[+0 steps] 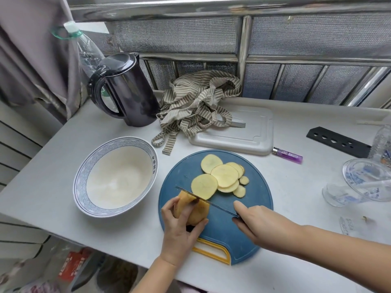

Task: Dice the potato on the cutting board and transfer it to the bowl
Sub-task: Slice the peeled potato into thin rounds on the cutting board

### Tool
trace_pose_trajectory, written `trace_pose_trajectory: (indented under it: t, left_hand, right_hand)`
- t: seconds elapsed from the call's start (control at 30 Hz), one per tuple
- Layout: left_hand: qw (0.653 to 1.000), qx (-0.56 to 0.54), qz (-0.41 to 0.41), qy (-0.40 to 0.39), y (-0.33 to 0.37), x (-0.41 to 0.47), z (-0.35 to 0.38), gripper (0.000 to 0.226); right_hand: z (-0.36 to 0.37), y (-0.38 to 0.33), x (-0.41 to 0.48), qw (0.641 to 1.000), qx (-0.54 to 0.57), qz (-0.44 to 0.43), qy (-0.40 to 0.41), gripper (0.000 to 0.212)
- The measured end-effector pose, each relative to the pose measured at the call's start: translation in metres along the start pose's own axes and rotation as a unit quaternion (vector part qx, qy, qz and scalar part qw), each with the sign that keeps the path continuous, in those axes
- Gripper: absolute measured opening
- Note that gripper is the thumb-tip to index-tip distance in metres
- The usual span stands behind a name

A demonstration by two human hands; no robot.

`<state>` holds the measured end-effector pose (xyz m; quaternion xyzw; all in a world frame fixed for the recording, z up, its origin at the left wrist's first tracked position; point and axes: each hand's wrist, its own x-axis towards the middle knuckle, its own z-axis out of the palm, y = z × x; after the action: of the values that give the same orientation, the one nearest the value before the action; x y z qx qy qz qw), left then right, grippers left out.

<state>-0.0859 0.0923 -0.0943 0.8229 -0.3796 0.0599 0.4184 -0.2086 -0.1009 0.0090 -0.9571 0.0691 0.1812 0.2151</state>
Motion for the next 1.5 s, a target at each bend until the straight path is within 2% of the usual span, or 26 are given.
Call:
trace_pose_trajectory:
  t: [0.13,0.4,0.73,1.17,1.5]
  left_hand:
    - [1.0,0.02,0.011,0.006,-0.002,0.0,0.002,0.054]
    - [1.0,0.005,-0.018,-0.008,-0.007,0.001,0.001,0.049]
    - [0.999,-0.025,-0.02,-0.004,-0.013,-0.002,0.003,0.057]
    - [0.999,-0.029,-0.025,-0.017,-0.017,-0.006,0.002,0.058]
    - [1.0,-0.016,-0.006,-0.017,-0.015,-0.006,0.001,0.059]
  right_hand:
    - [0.001,0.002,0.0,1.0,0.019,0.002,0.001,0.027]
    - [-0.001,-0.007,0.003,0.999,0.036,0.015,-0.008,0.028]
    - [0.006,-0.017,0.017,0.998,0.053,0.022,-0.02,0.026]
    - [0.031,-0.022,0.035,0.999,0.048,0.002,0.024,0.022]
    - [0.043,0.004,-0.005,0.997,0.057,0.038,-0.026,0.026]
